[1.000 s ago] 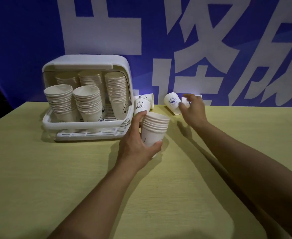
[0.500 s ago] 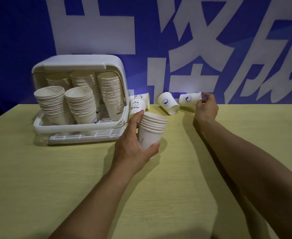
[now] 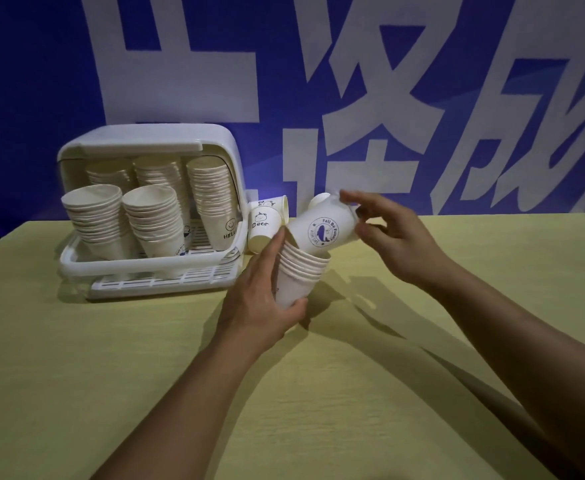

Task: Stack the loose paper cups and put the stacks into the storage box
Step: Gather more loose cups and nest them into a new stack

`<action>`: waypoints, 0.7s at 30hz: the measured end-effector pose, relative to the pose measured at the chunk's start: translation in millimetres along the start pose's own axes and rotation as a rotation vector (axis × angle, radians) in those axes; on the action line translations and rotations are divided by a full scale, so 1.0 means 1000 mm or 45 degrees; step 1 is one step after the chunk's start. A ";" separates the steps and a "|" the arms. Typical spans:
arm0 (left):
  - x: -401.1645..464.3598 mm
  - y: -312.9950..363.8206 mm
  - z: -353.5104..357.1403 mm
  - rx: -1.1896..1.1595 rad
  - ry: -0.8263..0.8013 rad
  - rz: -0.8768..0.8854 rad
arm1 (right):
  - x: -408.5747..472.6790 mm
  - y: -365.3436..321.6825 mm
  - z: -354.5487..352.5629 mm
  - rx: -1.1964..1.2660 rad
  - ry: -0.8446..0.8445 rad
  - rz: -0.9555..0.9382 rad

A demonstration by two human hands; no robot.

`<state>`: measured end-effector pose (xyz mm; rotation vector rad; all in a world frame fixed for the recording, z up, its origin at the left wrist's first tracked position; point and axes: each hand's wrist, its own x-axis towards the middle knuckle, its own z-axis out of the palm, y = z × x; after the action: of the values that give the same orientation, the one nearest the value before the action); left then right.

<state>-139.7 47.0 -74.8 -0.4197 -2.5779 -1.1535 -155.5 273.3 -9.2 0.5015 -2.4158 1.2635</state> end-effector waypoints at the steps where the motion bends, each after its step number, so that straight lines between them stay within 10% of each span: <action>1: -0.001 0.001 0.000 -0.017 -0.025 0.033 | -0.002 0.001 0.003 0.078 -0.016 0.025; 21: -0.006 0.007 0.003 -0.107 -0.185 0.105 | -0.002 0.013 0.031 0.601 0.208 0.292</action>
<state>-132.0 52.9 -73.8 -0.6448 -2.6120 -1.2485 -164.7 254.2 -35.8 0.2316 -2.0793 1.9098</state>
